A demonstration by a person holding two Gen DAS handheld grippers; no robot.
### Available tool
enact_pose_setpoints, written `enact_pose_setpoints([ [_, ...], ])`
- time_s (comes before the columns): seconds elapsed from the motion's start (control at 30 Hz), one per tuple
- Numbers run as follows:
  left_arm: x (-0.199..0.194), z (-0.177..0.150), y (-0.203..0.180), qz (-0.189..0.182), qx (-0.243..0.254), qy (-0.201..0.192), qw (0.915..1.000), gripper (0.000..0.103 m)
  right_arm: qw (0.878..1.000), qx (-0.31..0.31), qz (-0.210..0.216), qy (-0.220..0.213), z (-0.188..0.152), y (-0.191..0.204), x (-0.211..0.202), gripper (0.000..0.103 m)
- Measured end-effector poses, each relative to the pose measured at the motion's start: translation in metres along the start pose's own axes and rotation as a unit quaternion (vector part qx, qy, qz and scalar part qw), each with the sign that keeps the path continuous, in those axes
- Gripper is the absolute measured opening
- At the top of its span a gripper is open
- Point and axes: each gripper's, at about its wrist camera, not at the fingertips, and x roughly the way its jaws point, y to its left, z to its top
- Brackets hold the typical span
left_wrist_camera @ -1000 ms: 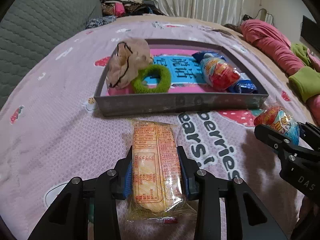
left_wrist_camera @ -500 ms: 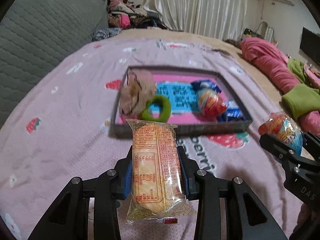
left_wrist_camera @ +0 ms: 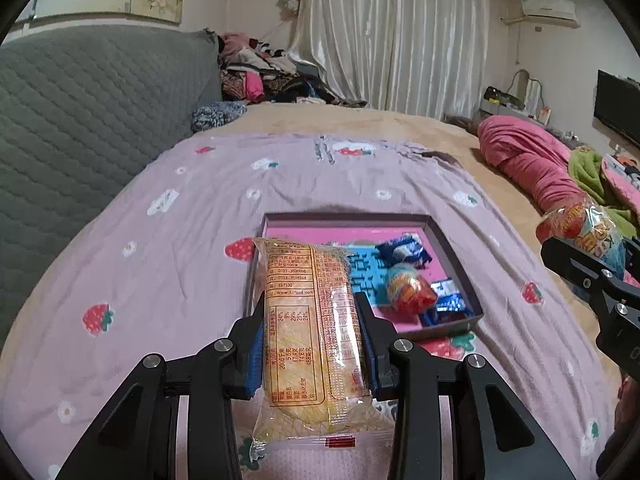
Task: Organize objects
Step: 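Lift the biscuit packet and blue-white egg and carry both over the tray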
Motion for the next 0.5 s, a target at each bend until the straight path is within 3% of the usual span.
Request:
enact_pose_setpoints([
  [0.5, 0.017, 0.052, 0.001, -0.008, -0.003, -0.022, 0.9997, 0.039, 0.999, 0.000, -0.001, -0.040, 0.042, -0.008, 0.010, 0.053],
])
